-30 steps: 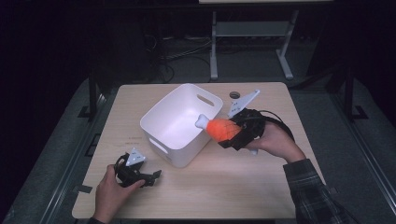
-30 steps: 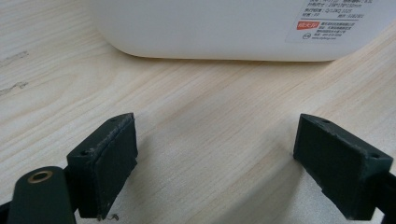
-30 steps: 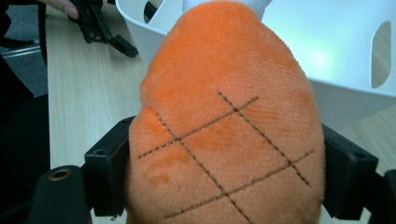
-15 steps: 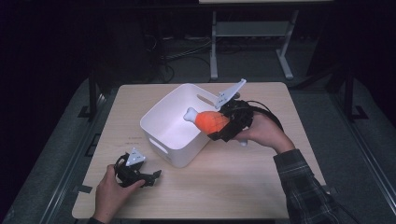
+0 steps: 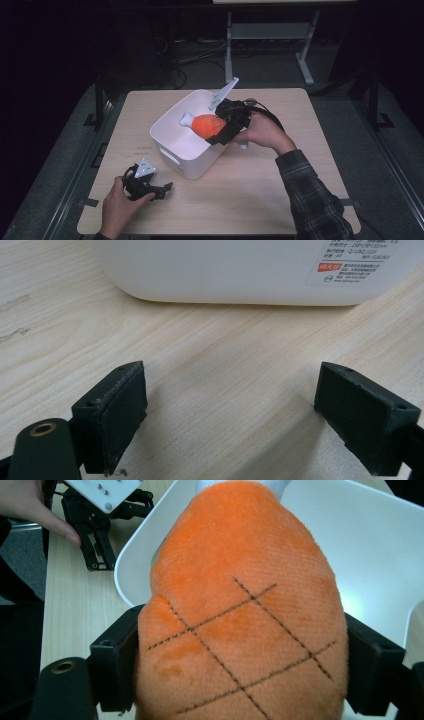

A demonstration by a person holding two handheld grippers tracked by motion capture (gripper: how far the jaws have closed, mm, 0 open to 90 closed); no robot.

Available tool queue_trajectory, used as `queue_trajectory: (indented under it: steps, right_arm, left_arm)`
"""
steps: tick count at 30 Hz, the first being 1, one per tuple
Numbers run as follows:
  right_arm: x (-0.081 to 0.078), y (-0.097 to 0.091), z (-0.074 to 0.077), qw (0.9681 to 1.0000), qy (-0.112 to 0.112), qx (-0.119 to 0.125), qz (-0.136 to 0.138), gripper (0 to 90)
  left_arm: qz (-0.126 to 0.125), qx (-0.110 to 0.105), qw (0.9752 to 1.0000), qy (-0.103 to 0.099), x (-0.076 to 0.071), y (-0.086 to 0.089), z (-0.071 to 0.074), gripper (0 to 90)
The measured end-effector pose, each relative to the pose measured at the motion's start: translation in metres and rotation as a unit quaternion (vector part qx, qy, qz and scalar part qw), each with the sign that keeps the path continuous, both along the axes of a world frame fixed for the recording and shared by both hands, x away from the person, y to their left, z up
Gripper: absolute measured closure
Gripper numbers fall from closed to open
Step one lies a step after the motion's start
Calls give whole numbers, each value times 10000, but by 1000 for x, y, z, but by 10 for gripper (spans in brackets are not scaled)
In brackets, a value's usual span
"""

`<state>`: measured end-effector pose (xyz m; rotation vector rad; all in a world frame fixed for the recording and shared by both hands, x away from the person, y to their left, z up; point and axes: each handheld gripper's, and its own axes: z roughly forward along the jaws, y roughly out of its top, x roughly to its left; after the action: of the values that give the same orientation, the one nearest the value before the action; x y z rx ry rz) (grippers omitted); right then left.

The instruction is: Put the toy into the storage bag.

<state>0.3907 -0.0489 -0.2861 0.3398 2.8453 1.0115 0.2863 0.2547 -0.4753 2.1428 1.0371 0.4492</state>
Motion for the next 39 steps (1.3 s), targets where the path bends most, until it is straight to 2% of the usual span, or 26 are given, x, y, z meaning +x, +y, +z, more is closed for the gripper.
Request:
queue_trajectory:
  steps: [16,18,24,32,39]
  right_arm:
    - [18,46,1,9994,-7,-208,264,188]
    - [21,51,0,9993,7,-209,295,188]
    - [26,66,-8,9981,3,-455,407,188]
    - [32,80,-15,9975,38,-514,477,187]
    - [38,91,-23,9963,43,-703,500,182]
  left_arm:
    - [-12,15,10000,6,0,0,0,126]
    - [-9,15,10000,5,0,0,0,126]
    - [-21,49,10000,0,0,0,0,126]
    - [-18,30,10000,5,0,0,0,126]
    - [-18,33,10000,5,0,0,0,126]
